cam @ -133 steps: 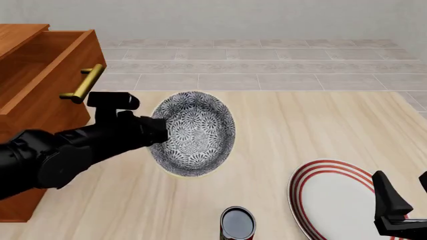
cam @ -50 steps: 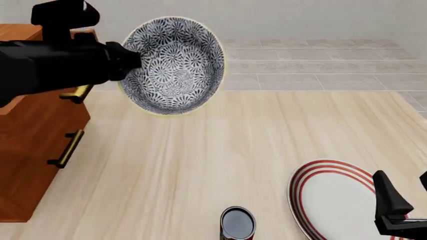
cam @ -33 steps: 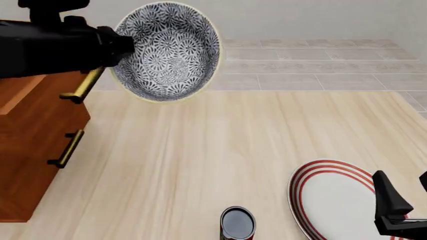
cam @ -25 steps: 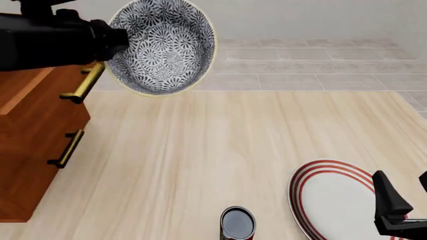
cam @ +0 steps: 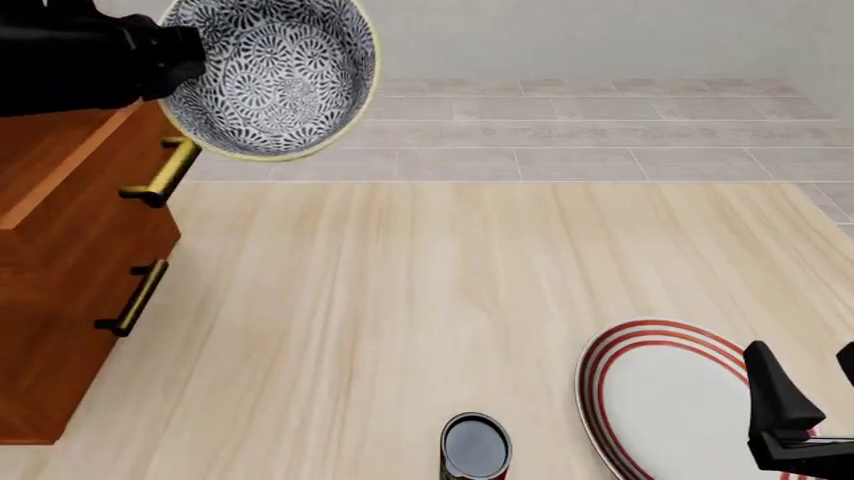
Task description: Put the bowl on top of the cabinet.
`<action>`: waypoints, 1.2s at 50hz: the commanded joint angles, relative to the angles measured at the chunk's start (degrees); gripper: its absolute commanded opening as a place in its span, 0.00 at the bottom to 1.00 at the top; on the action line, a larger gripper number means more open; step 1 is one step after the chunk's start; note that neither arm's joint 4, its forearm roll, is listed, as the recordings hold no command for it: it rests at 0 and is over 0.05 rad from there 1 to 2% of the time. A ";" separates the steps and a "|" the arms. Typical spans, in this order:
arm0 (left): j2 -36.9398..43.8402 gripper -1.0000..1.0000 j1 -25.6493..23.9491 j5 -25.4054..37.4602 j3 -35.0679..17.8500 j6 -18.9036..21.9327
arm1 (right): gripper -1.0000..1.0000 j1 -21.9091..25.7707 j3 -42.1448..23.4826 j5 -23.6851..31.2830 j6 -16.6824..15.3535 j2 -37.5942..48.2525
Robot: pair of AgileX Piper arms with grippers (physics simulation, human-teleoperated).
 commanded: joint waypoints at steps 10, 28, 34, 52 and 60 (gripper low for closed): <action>-0.80 0.00 7.10 1.18 -2.06 -1.34 | 1.00 0.03 -0.01 0.33 0.15 -0.38; -1.99 0.00 10.79 0.91 -2.21 -1.32 | 1.00 0.11 0.00 0.64 0.23 -0.64; -2.94 0.00 12.29 0.48 -2.50 -1.15 | 1.00 0.12 0.00 0.46 0.25 -0.45; -3.83 0.00 16.46 0.20 -2.17 -2.20 | 1.00 0.15 0.01 0.17 0.24 -0.15; -4.80 0.00 19.10 -0.06 -1.70 -2.26 | 1.00 0.20 0.02 0.23 0.28 -0.14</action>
